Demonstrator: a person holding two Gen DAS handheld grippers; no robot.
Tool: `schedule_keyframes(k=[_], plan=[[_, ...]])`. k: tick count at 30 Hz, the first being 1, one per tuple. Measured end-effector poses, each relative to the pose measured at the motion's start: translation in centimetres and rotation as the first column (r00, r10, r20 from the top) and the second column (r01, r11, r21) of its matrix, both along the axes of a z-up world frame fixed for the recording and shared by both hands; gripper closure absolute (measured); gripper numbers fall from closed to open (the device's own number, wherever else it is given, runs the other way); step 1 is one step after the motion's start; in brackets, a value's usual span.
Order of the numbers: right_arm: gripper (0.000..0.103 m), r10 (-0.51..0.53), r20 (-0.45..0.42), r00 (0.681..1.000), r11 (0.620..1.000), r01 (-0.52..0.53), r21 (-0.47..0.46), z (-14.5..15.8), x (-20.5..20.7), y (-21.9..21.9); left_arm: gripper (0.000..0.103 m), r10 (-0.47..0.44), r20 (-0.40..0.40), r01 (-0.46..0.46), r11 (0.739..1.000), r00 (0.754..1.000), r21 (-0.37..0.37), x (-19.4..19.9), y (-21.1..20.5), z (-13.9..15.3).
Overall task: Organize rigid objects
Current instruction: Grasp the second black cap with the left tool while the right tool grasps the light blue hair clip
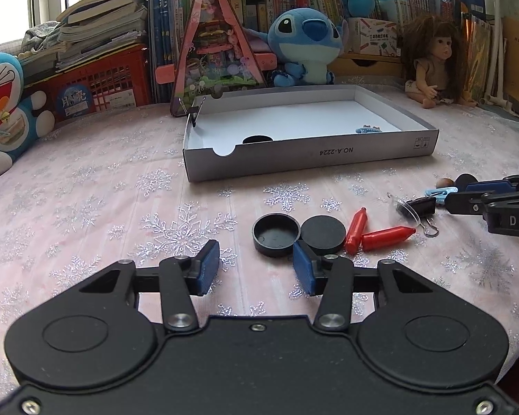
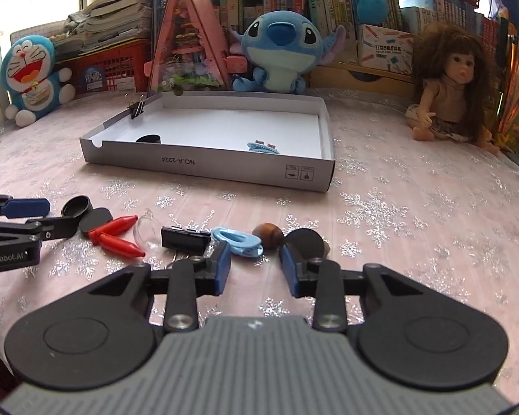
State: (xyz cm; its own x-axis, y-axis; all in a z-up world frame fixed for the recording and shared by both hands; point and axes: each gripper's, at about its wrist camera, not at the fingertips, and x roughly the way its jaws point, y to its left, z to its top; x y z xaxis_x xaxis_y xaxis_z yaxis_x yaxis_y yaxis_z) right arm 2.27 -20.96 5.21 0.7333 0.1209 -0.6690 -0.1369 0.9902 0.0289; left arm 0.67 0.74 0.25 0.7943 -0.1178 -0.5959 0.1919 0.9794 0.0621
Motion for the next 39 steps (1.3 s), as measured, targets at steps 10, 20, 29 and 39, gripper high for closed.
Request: schedule_keyframes(k=[10, 20, 29, 39], plan=[[0.057, -0.017, 0.01, 1.0, 1.0, 0.017, -0.011, -0.2, 0.6, 1.5, 0.058, 0.027, 0.015, -0.027, 1.0, 1.0, -0.015, 0.9, -0.5, -0.2], [0.043, -0.034, 0.009, 0.999, 0.999, 0.034, -0.004, -0.5, 1.3, 1.9, 0.057, 0.039, 0.029, -0.038, 0.999, 0.999, -0.018, 1.9, -0.8, -0.5], [0.033, -0.073, 0.011, 0.997, 0.997, 0.073, -0.007, -1.1, 1.3, 1.9, 0.057, 0.034, 0.039, -0.033, 0.999, 0.999, -0.024, 2.4, -1.1, -0.8], [0.033, -0.137, 0.026, 0.99, 0.991, 0.137, -0.003, -1.0, 0.8, 1.8, 0.057, 0.036, 0.054, -0.035, 0.999, 0.998, -0.03, 2.3, -1.1, -1.2]])
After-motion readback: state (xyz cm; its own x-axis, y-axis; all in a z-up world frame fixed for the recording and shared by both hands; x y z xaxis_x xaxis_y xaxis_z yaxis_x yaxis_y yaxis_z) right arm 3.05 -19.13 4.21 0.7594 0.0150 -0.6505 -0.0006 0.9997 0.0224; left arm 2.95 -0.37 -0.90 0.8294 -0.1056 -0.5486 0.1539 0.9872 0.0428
